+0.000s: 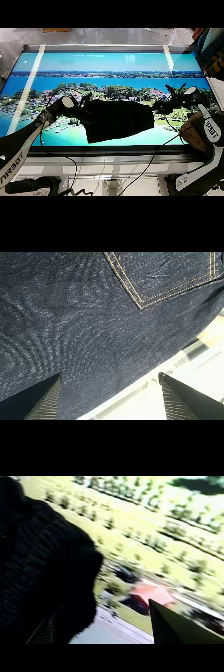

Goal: Fold the clothes and pants, and hang the long-sleeved shirts on hangers.

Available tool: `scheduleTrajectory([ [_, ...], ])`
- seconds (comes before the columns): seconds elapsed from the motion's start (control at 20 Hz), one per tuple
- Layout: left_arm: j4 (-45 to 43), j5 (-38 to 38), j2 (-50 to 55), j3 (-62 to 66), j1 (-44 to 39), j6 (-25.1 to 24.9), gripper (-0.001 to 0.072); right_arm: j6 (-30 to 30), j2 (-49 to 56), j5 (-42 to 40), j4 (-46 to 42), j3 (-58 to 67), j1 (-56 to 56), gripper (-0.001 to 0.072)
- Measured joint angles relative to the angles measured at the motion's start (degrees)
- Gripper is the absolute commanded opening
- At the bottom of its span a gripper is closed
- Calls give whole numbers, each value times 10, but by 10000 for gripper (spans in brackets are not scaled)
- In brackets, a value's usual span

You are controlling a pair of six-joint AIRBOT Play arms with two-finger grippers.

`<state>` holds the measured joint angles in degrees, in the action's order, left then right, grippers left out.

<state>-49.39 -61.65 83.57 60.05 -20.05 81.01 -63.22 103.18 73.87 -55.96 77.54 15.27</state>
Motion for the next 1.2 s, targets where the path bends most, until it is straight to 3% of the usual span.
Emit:
scheduleTrajectory([
  [0.35,0,-3,0,0,0,0,717,-12,11,103,49,33,17,627],
  [0.4,0,-3,0,0,0,0,717,-12,13,120,62,35,15,687],
  [0.5,0,-3,0,0,0,0,717,-12,16,134,80,37,9,709],
  [0.95,0,-3,5,0,0,0,717,-22,21,66,-38,38,-77,684],
  [1.2,0,-3,10,0,0,0,717,-14,30,43,-19,38,-115,660],
])
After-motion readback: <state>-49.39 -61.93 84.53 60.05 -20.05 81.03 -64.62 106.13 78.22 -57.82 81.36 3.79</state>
